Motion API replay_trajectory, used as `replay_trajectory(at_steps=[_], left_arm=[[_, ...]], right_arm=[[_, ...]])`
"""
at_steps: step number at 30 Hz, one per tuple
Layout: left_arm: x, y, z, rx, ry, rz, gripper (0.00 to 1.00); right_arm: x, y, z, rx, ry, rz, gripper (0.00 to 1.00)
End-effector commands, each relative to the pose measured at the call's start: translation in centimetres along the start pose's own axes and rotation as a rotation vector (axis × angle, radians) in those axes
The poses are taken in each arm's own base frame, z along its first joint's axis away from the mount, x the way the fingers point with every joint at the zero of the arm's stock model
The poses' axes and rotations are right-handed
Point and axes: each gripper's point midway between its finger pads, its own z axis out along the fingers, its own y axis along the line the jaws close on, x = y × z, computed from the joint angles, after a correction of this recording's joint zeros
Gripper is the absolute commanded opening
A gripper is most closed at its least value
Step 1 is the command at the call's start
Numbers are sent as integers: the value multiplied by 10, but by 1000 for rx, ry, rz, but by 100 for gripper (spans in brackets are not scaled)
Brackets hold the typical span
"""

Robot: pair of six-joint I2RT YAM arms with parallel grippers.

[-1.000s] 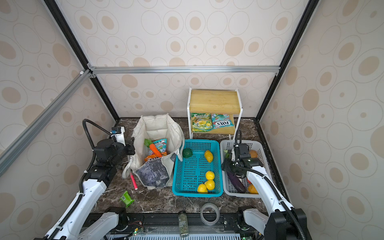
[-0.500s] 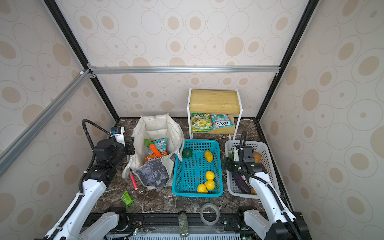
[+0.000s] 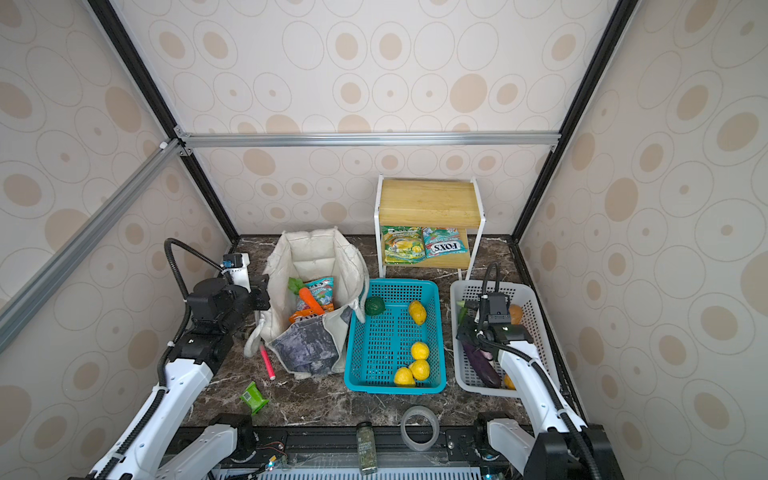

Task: Place the food into the grocery bag and tie it

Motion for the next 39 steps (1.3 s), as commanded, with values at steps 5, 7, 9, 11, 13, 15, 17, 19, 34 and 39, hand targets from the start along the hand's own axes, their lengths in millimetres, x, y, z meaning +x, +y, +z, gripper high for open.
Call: replay_trajectory(at_steps=[5,7,9,11,13,15,17,19,34,39], left_arm=[[-15,-3,-4,16,-48,14,0],[-16,-3,-4,17,-49,13,0],[-16,-3,-5,16,-50,14,0],[-15,-3,-5,13,-48,15,0],[-16,-3,-5,12,-50,16,0],[-17,-3,-5,15,-52,15,0],[-17,-3,-6,14,-53,16,0],[-17,-3,-7,13,-56,16,0],[-18,-4,-6,19,-56,15,0],[-18,-4,-6,21,-57,13,0]], right_arm=[[25,9,8,-81,110,0,48],[28,15,9,-116,121,6,48],[29,19,11,-143,125,13,48],[29,23,11,-161,127,9,48],[28,24,12,-171,123,7,48],[28,30,13,-199,134,-6,49],[28,29,13,-190,143,-9,49],[26,16,13,-110,129,-8,50],[33,-8,25,32,198,-7,56],[31,-8,29,44,216,-17,58]])
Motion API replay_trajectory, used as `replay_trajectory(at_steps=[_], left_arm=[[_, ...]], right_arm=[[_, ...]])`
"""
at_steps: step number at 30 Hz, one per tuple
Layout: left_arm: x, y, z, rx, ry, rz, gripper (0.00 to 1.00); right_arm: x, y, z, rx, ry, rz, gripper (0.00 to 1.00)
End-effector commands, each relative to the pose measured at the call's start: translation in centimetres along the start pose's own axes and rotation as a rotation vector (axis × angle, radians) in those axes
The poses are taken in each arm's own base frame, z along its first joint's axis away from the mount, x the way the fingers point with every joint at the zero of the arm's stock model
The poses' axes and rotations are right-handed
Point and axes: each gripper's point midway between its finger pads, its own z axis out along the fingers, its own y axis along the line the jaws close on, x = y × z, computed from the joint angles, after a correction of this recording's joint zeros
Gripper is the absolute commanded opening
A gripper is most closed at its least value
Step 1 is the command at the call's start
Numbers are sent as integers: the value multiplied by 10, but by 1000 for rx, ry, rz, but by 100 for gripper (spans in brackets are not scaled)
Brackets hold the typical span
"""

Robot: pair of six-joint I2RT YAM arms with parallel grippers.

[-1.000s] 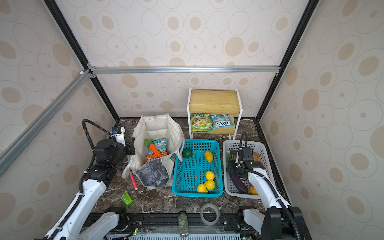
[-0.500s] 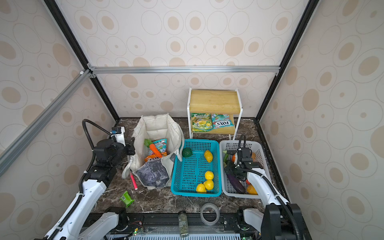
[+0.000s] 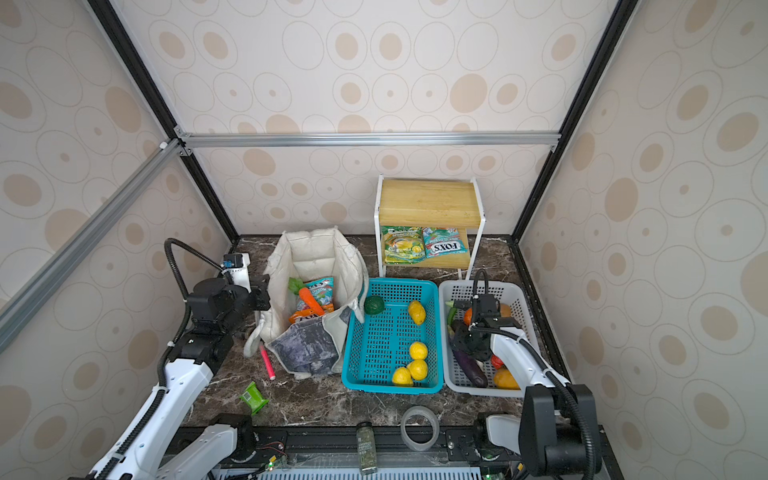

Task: Place the food into the grocery bag and tie it

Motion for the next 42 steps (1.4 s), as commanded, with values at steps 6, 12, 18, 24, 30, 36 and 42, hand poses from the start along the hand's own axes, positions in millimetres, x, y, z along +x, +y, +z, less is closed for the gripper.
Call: replay_trajectory(at_steps=[6,12,18,24,30,36,42], left_arm=[[-18,-3,-7,11,-58,14,0],[-17,-2,-6,8,-56,14,0],[-18,-1,-7,5,-58,16,0],[-19,-2,-7,5,-62,16,0],[-19,-1,-7,5,-60,16,0],[-19,-1,-8,3,-64,16,0],[-16,-2,-5,12,-55,11,0]], right_arm=[[-5,6,6,-17,20,2,72],[-3,3,10,-4,23,9,71],[-1,2,20,-10,35,12,61],[-6,3,13,-12,1,17,60],[-20,7,-20,-7,-78,-13,55],[-16,-1,-33,49,-72,-39,51],[-21,-17,-45,180,-99,-67,79]])
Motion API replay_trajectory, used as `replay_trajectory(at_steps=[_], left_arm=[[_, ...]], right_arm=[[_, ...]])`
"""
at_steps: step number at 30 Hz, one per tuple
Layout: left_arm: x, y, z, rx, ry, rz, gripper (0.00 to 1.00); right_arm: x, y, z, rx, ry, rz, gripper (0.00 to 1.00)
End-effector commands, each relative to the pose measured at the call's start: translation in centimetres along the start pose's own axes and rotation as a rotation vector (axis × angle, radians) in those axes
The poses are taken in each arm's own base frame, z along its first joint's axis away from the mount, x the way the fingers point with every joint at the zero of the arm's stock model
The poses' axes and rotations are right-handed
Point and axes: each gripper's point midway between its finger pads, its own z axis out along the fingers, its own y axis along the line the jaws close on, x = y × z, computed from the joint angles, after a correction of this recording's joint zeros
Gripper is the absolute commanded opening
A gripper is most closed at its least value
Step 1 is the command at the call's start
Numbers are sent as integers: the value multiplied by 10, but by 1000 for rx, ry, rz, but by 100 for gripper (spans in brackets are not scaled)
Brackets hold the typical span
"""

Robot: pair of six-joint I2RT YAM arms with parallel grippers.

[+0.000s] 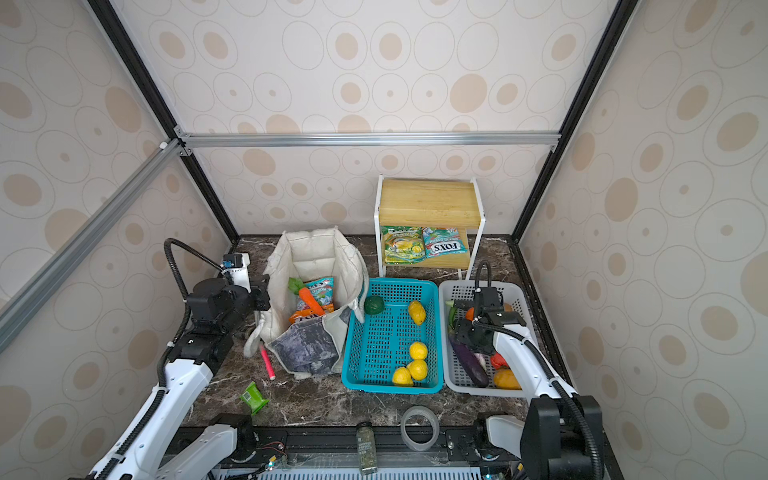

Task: Place the food into the grocery bag and tie it

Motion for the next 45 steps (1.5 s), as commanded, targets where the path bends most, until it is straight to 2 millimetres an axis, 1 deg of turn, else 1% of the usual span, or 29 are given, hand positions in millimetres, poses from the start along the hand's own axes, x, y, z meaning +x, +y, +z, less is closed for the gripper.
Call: replay_trajectory(at_steps=[1,3,7,9,10,11,12,13,14,16,17,20,21,22,23,25,27,28,30,32,34,35,36,39,40,41,45], left_arm=[[-16,-3,-4,14,-50,11,0],[-14,-2,-3,13,-46,10,0],[-16,-2,-5,12,-51,12,0],[-15,-2,-4,11,-50,11,0],[-14,-2,-4,10,-48,11,0],[-15,-2,-4,11,-48,12,0],[-14,-2,-4,12,-47,13,0],[-15,-3,-4,16,-49,14,0],[-16,-3,-5,14,-53,16,0],[-18,-2,-7,10,-63,17,0],[-18,-3,-8,13,-67,17,0],[-18,-5,-8,27,-66,16,0],[-19,-6,-8,32,-67,14,0],[-19,-7,-8,37,-70,13,0],[-20,-7,-8,40,-71,11,0],[-20,-9,-8,49,-71,10,0],[-19,-7,-8,42,-66,10,0],[-19,-7,-9,39,-68,13,0],[-19,-6,-8,34,-65,13,0],[-20,-6,-9,32,-69,15,0],[-18,-6,-8,29,-63,16,0],[-18,-5,-8,26,-63,18,0],[-18,-5,-9,26,-64,17,0],[-18,-6,-8,33,-59,16,0],[-18,-6,-8,35,-59,15,0],[-18,-7,-8,36,-59,17,0],[-19,-6,-9,32,-61,19,0]], right_arm=[[-8,-7,-14,59,-29,-52,79],[-17,4,-23,15,-40,-99,78],[-50,14,-50,20,-128,-276,78],[-66,14,-61,43,-154,-232,77],[-71,19,-65,28,-152,-196,71],[-77,25,-68,1,-163,-191,70],[-82,40,-69,-61,-173,-280,70],[-79,56,-70,-147,-166,-428,71],[-81,60,-71,-154,-180,-465,71],[-90,48,-70,-78,-244,-493,72],[-89,44,-73,-56,-261,-520,72],[-88,40,-93,-35,-378,-609,76],[-86,39,-101,-37,-413,-605,86],[-87,40,-109,-49,-468,-587,90],[-83,41,-112,-67,-493,-585,99],[-71,49,-118,-139,-521,-615,99],[-64,48,-115,-156,-506,-590,100],[-57,49,-110,-169,-476,-613,100],[-36,51,-93,-207,-380,-694,100],[-21,42,-70,-178,-284,-740,99],[-13,24,-50,-97,-190,-769,96],[-13,19,-46,-65,-171,-764,95],[-12,14,-42,-47,-159,-765,92],[-10,12,-35,-51,-139,-787,78],[-6,11,-31,-60,-114,-798,71],[-2,12,-28,-72,-90,-813,68],[9,19,-22,-138,-35,-829,68]])
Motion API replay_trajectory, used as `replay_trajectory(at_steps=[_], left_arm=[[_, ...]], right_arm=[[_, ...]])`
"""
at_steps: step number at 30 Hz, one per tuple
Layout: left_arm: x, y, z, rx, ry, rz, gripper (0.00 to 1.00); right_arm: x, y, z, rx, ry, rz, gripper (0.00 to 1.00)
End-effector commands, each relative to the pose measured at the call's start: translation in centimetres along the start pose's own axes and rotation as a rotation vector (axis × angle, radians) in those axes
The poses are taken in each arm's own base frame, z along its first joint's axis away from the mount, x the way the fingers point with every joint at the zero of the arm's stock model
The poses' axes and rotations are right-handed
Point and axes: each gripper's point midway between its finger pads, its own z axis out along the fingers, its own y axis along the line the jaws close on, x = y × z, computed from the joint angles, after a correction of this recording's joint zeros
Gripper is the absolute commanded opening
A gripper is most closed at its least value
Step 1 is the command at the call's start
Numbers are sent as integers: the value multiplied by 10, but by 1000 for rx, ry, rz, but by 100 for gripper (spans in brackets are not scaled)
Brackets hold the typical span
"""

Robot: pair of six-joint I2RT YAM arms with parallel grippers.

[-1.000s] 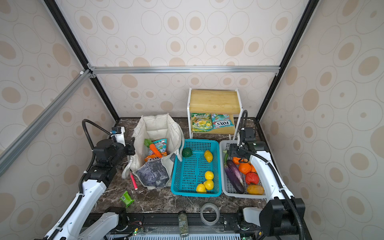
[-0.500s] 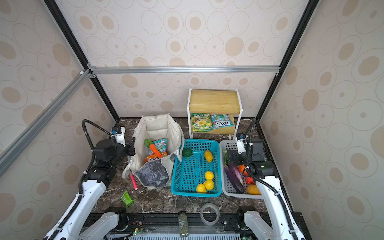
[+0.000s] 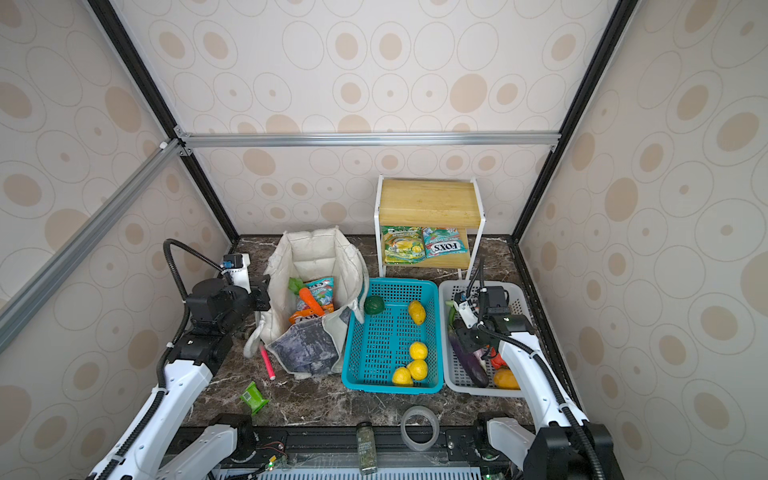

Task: Place the food into the grocery bag and tie it
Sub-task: 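Grasp the thin purple eggplant with the right gripper and lift it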

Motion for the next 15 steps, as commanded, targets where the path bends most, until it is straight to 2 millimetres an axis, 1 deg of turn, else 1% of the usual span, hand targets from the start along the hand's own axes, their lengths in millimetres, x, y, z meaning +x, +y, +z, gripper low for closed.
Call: replay_trajectory(at_steps=[1,4,8,10,13,15], left_arm=[[-18,-4,-7,13,-57,22,0],[-19,-4,-8,17,-58,20,0],[-19,-4,-7,13,-59,20,0],[-19,-4,-7,16,-58,20,0],[-18,-4,-7,14,-56,20,0],[-18,-4,-7,15,-56,20,0]], right_arm=[[8,12,4,-74,31,-55,67],[13,16,11,-97,50,-59,65],[17,8,25,-58,76,-50,60],[20,8,32,-67,97,-45,57],[18,11,39,-98,106,-38,56],[14,10,42,-107,116,-35,53]])
